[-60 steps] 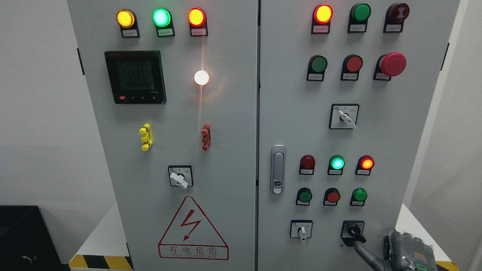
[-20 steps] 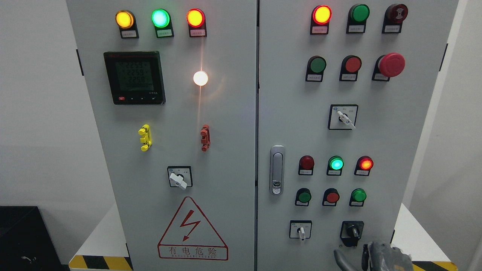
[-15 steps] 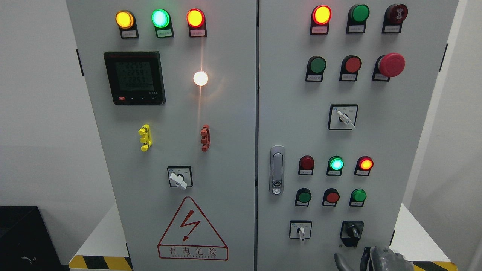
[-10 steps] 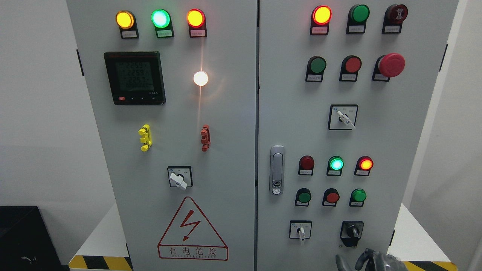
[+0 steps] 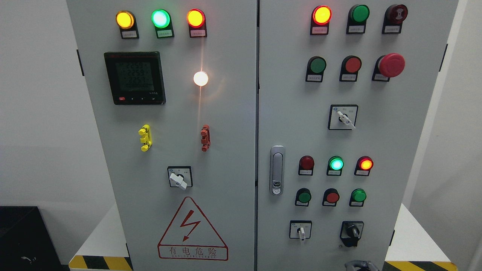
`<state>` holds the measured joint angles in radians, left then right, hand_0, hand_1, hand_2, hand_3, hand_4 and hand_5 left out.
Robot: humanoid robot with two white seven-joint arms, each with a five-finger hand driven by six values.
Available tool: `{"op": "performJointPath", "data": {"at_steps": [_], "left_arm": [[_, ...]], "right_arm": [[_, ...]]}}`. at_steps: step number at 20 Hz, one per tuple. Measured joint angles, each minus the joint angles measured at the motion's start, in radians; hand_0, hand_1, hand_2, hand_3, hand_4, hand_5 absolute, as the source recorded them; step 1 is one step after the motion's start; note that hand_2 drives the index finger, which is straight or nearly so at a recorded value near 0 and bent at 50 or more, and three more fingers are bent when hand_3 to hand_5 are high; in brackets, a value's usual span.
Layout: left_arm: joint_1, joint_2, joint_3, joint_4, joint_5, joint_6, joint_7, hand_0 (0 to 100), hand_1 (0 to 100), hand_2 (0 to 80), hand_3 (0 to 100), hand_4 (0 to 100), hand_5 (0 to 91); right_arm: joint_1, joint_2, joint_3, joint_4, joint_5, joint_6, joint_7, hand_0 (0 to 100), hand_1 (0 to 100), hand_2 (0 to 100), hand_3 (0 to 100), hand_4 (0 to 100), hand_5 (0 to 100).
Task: Flip black knob to close circuit
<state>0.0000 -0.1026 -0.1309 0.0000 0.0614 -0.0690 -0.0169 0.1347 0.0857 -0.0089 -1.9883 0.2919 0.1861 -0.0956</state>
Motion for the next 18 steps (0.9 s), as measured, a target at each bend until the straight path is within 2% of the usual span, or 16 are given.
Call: {"op": "performJointPath", "data": {"at_steps": [1,4,6,8,13,18], "left_arm": [[0.000,0.000,0.000,0.000,0.000,0.000,0.000,12,56,0.0,0,0,0.0],[0.000,0.000,0.000,0.000,0.000,0.000,0.000,12,56,0.0,0,0,0.0],[0.000,0.000,0.000,0.000,0.000,0.000,0.000,12,56,0.0,0,0,0.0],[0.000,0.000,0.000,0.000,0.000,0.000,0.000,12,56,0.0,0,0,0.0],[0.000,0.000,0.000,0.000,0.000,0.000,0.000,12,56,0.0,0,0,0.0],[0.000,0.000,0.000,0.000,0.000,0.000,0.000,12,56,0.0,0,0,0.0]], "right_arm": [[0.015,0.003,-0.002,-0.008,-0.048,-0.026,-0.003,0,2,30,44,40,30],[0.059,0.009,-0.008,-0.024,-0.151,-0.131,-0.006,0,3,25,38,32,14],[0.085,0.013,-0.012,-0.029,-0.193,-0.190,-0.007,0,2,21,35,29,10],[0.107,0.016,-0.015,-0.034,-0.238,-0.228,0.013,0,1,19,32,26,8],[0.149,0.021,-0.020,-0.043,-0.333,-0.256,0.071,0,1,10,21,15,1],[0.171,0.024,-0.024,-0.047,-0.383,-0.259,0.127,0,0,5,15,9,0]]}}
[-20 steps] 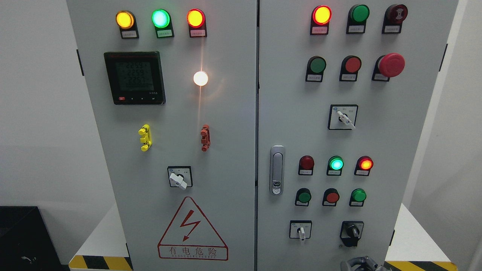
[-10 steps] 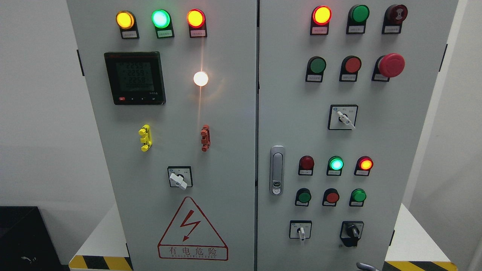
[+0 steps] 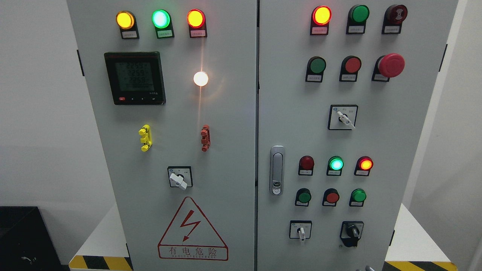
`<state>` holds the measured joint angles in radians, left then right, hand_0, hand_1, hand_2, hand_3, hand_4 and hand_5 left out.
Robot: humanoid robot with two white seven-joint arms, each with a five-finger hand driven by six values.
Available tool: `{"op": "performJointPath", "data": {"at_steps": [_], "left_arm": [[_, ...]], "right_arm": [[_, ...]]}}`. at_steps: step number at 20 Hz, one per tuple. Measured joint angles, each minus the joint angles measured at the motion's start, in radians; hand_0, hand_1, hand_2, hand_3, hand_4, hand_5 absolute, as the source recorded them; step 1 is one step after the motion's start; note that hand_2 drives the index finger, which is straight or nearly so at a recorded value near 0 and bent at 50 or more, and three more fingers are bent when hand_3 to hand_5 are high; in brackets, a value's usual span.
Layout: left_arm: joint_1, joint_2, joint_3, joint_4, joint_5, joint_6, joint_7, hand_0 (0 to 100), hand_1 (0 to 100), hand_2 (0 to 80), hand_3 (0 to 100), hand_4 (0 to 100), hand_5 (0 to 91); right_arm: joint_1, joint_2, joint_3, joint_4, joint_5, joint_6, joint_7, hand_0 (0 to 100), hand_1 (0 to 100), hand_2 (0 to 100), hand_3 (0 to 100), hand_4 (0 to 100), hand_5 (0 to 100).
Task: Flip black knob to close circuit
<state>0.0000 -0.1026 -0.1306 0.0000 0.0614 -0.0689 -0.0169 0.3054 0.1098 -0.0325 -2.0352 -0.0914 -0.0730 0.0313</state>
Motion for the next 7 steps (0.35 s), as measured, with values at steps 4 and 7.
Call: {"op": "performJointPath", "data": {"at_steps": [4,7], "left_arm": [[0.000,0.000,0.000,0.000,0.000,0.000,0.000,12,56,0.0,0,0,0.0],[0.000,0.000,0.000,0.000,0.000,0.000,0.000,12,56,0.0,0,0,0.0]], "right_arm": [[0.008,0.002,-0.002,-0.002,-0.019,0.000,0.012,0,0,3,14,7,0],[0.011,0.002,-0.003,-0.003,-0.026,0.000,0.013,0,0,3,13,7,0]]}}
